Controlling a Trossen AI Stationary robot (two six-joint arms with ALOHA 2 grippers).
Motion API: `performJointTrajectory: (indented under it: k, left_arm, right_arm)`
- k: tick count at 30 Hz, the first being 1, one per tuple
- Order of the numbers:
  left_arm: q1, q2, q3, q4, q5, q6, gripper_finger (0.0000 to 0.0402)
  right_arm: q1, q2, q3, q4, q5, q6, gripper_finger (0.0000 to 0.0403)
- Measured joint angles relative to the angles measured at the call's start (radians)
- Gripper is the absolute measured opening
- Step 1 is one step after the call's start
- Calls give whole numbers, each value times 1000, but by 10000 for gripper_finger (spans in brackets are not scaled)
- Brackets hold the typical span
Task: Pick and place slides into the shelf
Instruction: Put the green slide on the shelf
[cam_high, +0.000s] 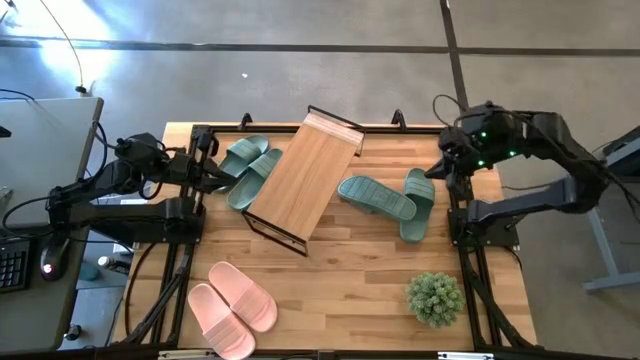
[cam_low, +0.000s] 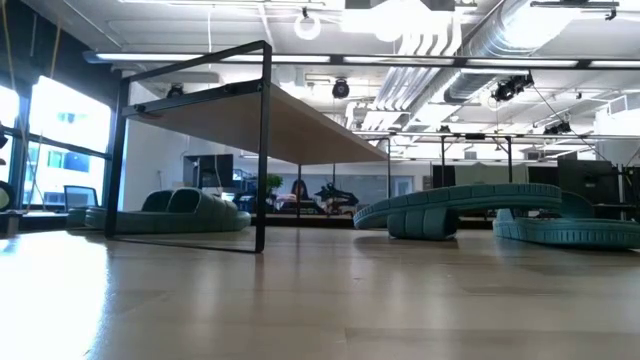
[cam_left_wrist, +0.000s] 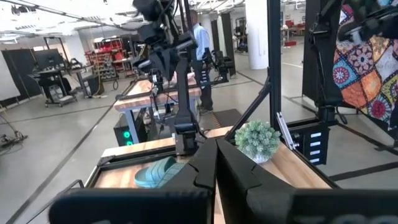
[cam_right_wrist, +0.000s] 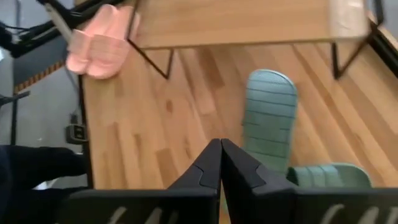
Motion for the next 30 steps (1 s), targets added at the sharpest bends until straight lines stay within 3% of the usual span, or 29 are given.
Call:
performJointTrajectory:
  k: [7, 12, 15, 20, 30]
  left_arm:
    - [0, 0, 0, -1, 0, 0, 1]
    - [0, 0, 0, -1, 0, 0, 1]
    - [0, 0, 0, -5, 0, 0, 1]
    - [0, 0, 0, -40, -1, 1, 1]
    - [0, 0, 0, -116, -2, 32, 1]
  right_arm:
    - [292, 119, 161, 37, 133, 148, 0]
    - [516, 199, 149, -55, 318, 271, 0]
    - [626, 254, 78, -159, 457, 418, 0]
    - [736, 329, -118, -81, 637, 543, 0]
    - [745, 532, -477, -19, 626, 821, 15]
